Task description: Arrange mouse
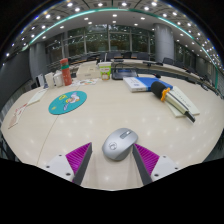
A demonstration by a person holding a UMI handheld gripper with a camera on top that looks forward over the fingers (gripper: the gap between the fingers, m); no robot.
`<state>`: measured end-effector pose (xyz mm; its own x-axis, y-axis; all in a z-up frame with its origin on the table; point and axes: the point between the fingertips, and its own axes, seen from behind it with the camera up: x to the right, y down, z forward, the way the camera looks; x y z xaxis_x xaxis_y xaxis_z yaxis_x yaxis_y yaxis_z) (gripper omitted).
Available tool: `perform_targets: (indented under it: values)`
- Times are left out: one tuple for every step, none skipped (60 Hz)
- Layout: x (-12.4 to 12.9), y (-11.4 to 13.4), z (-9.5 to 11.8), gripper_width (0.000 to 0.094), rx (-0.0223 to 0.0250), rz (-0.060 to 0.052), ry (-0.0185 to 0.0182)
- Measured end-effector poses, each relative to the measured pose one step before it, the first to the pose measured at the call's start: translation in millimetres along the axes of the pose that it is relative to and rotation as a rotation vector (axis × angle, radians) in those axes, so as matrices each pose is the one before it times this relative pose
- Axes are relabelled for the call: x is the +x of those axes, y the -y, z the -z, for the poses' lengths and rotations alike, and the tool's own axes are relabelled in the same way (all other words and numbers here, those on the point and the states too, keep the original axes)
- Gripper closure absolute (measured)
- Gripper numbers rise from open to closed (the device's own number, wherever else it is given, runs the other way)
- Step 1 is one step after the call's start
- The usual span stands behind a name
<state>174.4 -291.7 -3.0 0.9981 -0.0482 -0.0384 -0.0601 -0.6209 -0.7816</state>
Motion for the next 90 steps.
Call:
perform_targets:
  values:
    - [0.10,2.21,-3.02,0.0109,0.00179,-0.0026,-0.00041]
    - [-0.08,1.84,-2.32,0.0110,0.00072,-0.0030,0.00034]
    - [-0.02,1.82,-2.26,0.0112,0.00031,-0.0030,0.00076]
    - [0.09,1.49,-2.23,0.0116,-0.00036,-0.0022,0.00116]
    - [0.05,1.75,-2.11,0.0120,0.00030,-0.0020,-0.00030]
    - [0.32,1.57,-2.21,0.0130,0.00006,-0.0013,-0.00047]
    - [0.02,1.51,-1.99,0.0138,0.00046,-0.0011,-0.00052]
    - [0.40,1.03,-2.22,0.0150,0.00013,-0.0008,-0.00043]
    - [0.23,1.75,-1.83,0.0168,0.00101,-0.0002,-0.00192]
    - [-0.26,1.06,-1.75,0.0184,0.00128,0.0000,-0.00189]
    - [0.10,1.17,-1.89,0.0203,0.00079,0.0005,-0.00169]
    - [0.55,0.91,-1.81,0.0225,0.00001,0.0015,-0.00307]
    - [1.29,0.76,-2.05,0.0250,-0.00038,0.0015,-0.00577]
    - [1.25,0.11,-1.92,0.0278,-0.00235,0.0026,-0.00643]
    - [2.04,-0.23,-2.17,0.0316,-0.00297,0.0028,-0.00905]
    - [2.73,-0.86,-2.33,0.0356,-0.00419,0.0032,-0.00876]
    - [2.11,-1.45,-2.78,0.0409,-0.00830,0.0009,-0.01069]
    - [0.15,1.18,-0.98,0.0415,0.00683,0.0007,-0.00482]
    - [-0.04,2.05,-0.95,0.0416,0.00896,-0.0016,-0.00056]
    - [0.06,-0.67,-0.60,0.0417,-0.00356,-0.0026,-0.00100]
    - [-0.12,0.56,-0.57,0.0421,-0.00015,-0.0004,-0.00055]
    - [-0.10,0.63,-0.57,0.0425,0.00034,0.0034,-0.00071]
    - [-0.02,0.30,-0.55,0.0425,-0.00138,0.0046,-0.00085]
    - [0.06,0.09,-0.29,0.0437,-0.00210,0.0041,-0.00115]
    - [0.02,0.57,-0.14,0.0447,-0.00009,0.0022,-0.00158]
    - [0.85,0.76,0.04,0.0459,-0.00061,0.0005,-0.00336]
    - [0.01,-0.30,0.85,0.0471,-0.00103,-0.0008,-0.00275]
    - [-0.48,0.37,-0.75,0.0482,-0.00179,-0.0010,-0.00405]
    - [0.54,0.13,0.29,0.0495,-0.00141,-0.0002,-0.00389]
    - [0.03,-0.20,0.34,0.0509,-0.00272,0.0014,-0.00357]
    - [0.03,-0.06,0.57,0.0513,-0.00280,0.0033,-0.00358]
    - [-0.18,0.27,0.21,0.0533,-0.00214,0.0047,-0.00235]
    - [-0.19,0.39,0.01,0.0541,-0.00196,0.0026,-0.00309]
    - [-0.67,0.04,0.29,0.0546,-0.00335,0.0015,-0.00167]
    - [-1.24,0.17,0.31,0.0555,-0.00244,0.0008,-0.00063]
    - [-0.76,0.41,0.34,0.0562,-0.00360,0.0011,-0.00086]
    - [-0.50,0.41,0.43,0.0563,-0.00355,0.0009,-0.00213]
    - [-0.53,0.97,0.86,0.0561,-0.00177,0.0009,-0.00523]
    - [-0.23,1.65,1.13,0.0561,0.00053,0.0016,-0.00702]
    - [-1.03,2.03,1.47,0.0562,0.00060,0.0030,-0.00493]
    - [-1.79,3.25,2.00,0.0562,0.00132,0.0027,-0.00277]
    - [-1.47,5.18,2.36,0.0563,0.00580,-0.0019,-0.00458]
    - [-1.03,7.00,3.25,0.0563,0.01096,-0.0058,-0.00890]
    - [-0.97,7.56,3.74,0.0562,0.01023,-0.0055,-0.00619]
    - [-2.42,7.26,3.97,0.0562,0.00850,-0.0013,-0.00313]
    - [-3.03,8.66,4.09,0.0562,0.00974,-0.0025,-0.00181]
    - [-2.43,10.46,4.08,0.0561,0.01454,-0.0056,-0.00557]
    - [-2.31,11.83,4.07,0.0562,0.01843,-0.0072,-0.00758]
    - [-3.67,12.63,3.22,0.0562,0.01589,-0.0064,-0.00370]
    - [-5.27,11.66,3.34,0.0562,0.01363,-0.0035,0.00281]
    - [-5.55,12.08,2.91,0.0562,0.01397,-0.0034,0.00362]
    - [-4.14,14.28,1.86,0.0562,0.01626,-0.0063,0.00135]
    - [-4.97,12.11,2.73,0.0562,0.01863,-0.0063,-0.00061]
    - [-6.41,12.07,0.95,0.0562,0.01702,-0.0054,0.00199]
    - [-7.42,10.91,0.13,0.0562,0.01267,-0.0031,0.00555]
    - [-8.08,10.78,-1.33,0.0562,0.01177,-0.0021,0.00624]
    - [-7.66,10.49,-0.74,0.0562,0.01252,-0.0024,0.00456]
    - [-7.22,10.54,-1.55,0.0562,0.01459,-0.0028,0.00316]
    - [-8.21,9.92,-2.03,0.0562,0.01268,-0.0011,0.00523]
    - [-9.35,8.27,-3.03,0.0562,0.00868,0.0010,0.00754]
    - [-8.97,7.13,-3.49,0.0563,0.00687,0.0018,0.00776]
    - [-8.31,7.71,-4.03,0.0562,0.00511,0.0020,0.00541]
    - [-8.52,5.20,-4.69,0.0563,0.00516,0.0030,0.00640]
    - [-8.93,3.88,-5.19,0.0563,0.00168,0.0053,0.00859]
    - [-9.53,1.51,-5.45,0.0563,0.00217,0.0052,0.01029]
    - [-8.58,1.86,-6.17,0.0564,-0.00034,0.0029,0.00859]
    - [-8.33,1.08,-6.22,0.0564,-0.00145,0.0002,0.00745]
    - [-8.44,0.02,-6.52,0.0564,-0.00416,-0.0012,0.00874]
    - [-11.02,-2.73,-4.81,0.0564,-0.00390,-0.0013,0.00958]
    - [-6.24,0.73,-8.89,0.0564,-0.01101,-0.0009,0.01178]
    - [-7.06,-2.17,-7.47,0.0564,-0.00693,-0.0005,0.00866]
    - [-6.49,-2.82,-7.68,0.0565,-0.00638,0.0006,0.00654]
    - [-5.92,-3.67,-7.87,0.0564,-0.00864,0.0022,0.00580]
    - [-6.85,-6.68,-6.76,0.0563,-0.01034,0.0031,0.00596]
    - [-6.64,-7.27,-6.43,0.0564,-0.01037,0.0019,0.00467]
    - [-4.39,-3.46,-9.20,0.0564,-0.01317,0.0017,0.00299]
    - [-4.52,-5.48,-7.99,0.0564,-0.01239,0.0003,0.00325]
    - [-4.35,-7.89,-7.09,0.0563,-0.01322,0.0001,0.00474]
    - [-4.01,-6.64,-8.20,0.0564,-0.01537,-0.0005,0.00431]
    - [-3.49,-6.71,-7.71,0.0563,-0.01500,-0.0020,0.00385]
    - [-3.30,-6.33,-7.57,0.0563,-0.01408,-0.0025,0.00360]
    - [-2.84,-6.46,-7.28,0.0562,-0.01292,-0.0011,0.00360]
    - [-2.44,-6.29,-7.03,0.0562,-0.01161,0.0008,0.00291]
    - [-1.64,-6.72,-6.68,0.0562,-0.00870,0.0023,0.00060]
    - [-2.05,-5.73,-6.96,0.0563,-0.00638,0.0028,-0.00526]
    - [-0.56,-4.81,-5.78,0.0563,-0.00744,0.0026,-0.00405]
    - [-0.90,-4.80,-5.42,0.0561,-0.00794,0.0034,-0.00288]
    - [-0.79,-4.60,-5.11,0.0560,-0.00788,0.0041,-0.00091]
    - [-1.08,-4.59,-5.00,0.0559,-0.00725,0.0026,0.00015]
    - [-0.63,-4.12,-4.35,0.0556,-0.00599,0.0005,-0.00041]
